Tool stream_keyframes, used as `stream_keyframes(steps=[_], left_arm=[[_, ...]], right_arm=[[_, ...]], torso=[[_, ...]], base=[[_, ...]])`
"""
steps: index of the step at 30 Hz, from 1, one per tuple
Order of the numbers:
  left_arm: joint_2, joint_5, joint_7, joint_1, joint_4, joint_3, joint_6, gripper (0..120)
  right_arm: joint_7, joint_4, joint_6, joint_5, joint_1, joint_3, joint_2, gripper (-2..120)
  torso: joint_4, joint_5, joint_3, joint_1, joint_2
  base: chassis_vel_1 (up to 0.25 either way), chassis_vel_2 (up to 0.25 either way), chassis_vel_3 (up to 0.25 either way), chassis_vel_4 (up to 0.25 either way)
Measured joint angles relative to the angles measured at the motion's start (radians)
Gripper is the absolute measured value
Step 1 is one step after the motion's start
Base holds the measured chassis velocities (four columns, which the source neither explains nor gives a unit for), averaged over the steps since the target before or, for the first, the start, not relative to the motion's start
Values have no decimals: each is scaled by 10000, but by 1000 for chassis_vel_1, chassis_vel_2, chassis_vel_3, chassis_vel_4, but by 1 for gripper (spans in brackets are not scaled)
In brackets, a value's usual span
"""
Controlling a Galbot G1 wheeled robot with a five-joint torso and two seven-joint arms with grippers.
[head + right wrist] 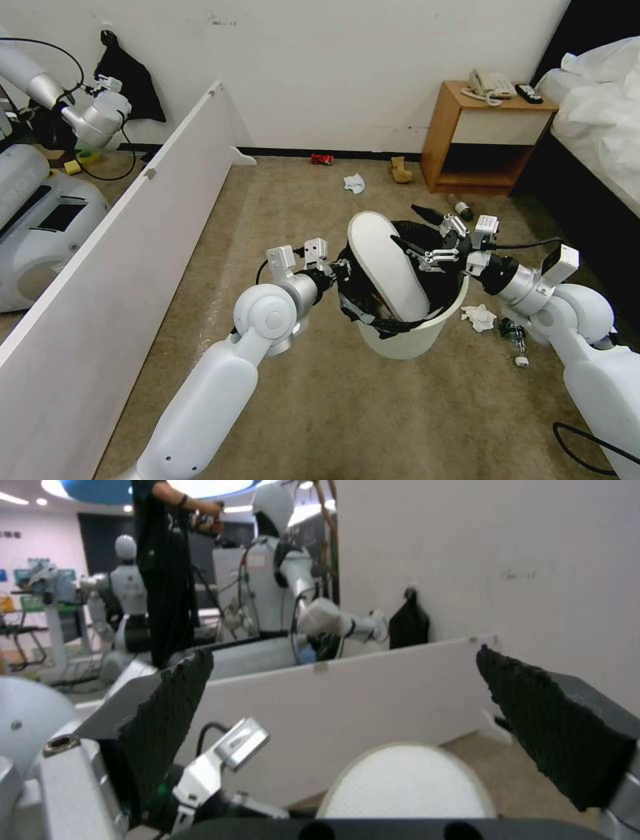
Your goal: Pick up the trash bin and place the garbage on the floor into it.
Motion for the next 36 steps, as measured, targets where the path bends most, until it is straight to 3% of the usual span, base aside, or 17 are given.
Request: stream_keyframes(steps=[9,15,17,22,28,30,31,32,36], left_arm=[[355,-31,-286,317,-271,-666,160,4],[484,545,-580,532,-303,-1009,310,4],[499,509,-777,645,-399,-1223,344,4],[555,444,-926,785,-519,-1519,392,4],[708,392,-981,941,-668,-1928,460,4],[798,393,-982,1010,-749,-2124,497,4],[798,393,-982,1010,-749,-2124,497,4],[857,393,-978,1048,-804,-2227,509,4],[968,399,-948,1132,-937,-2441,535,4]], right_arm=[[1183,600,128,269,85,428,38,100],[1995,975,127,406,227,649,90,100],[2864,1135,-164,185,160,728,95,100],[3814,1186,-660,-281,-47,823,109,100],[5330,1473,-1962,-1127,-197,883,162,100],[6562,1709,-3134,-1145,-265,882,209,100],[6562,1709,-3134,-1145,-265,882,209,100],[7439,1750,-3800,-1127,-324,837,248,100],[8530,1495,-4561,-1314,-538,785,325,100]], torso=[[0,-1,0,0,0],[2,-1,0,0,0],[0,-2,0,0,0],[0,0,0,0,0],[0,0,0,0,0],[1,-1,0,0,0],[1,-1,0,0,0],[1,-1,0,0,0],[0,0,0,0,0]], base=[[0,0,0,0],[0,0,0,0],[0,0,0,0],[0,0,0,0],[0,0,0,0],[0,0,0,0],[0,0,0,0],[0,0,0,0],[0,0,0,0]])
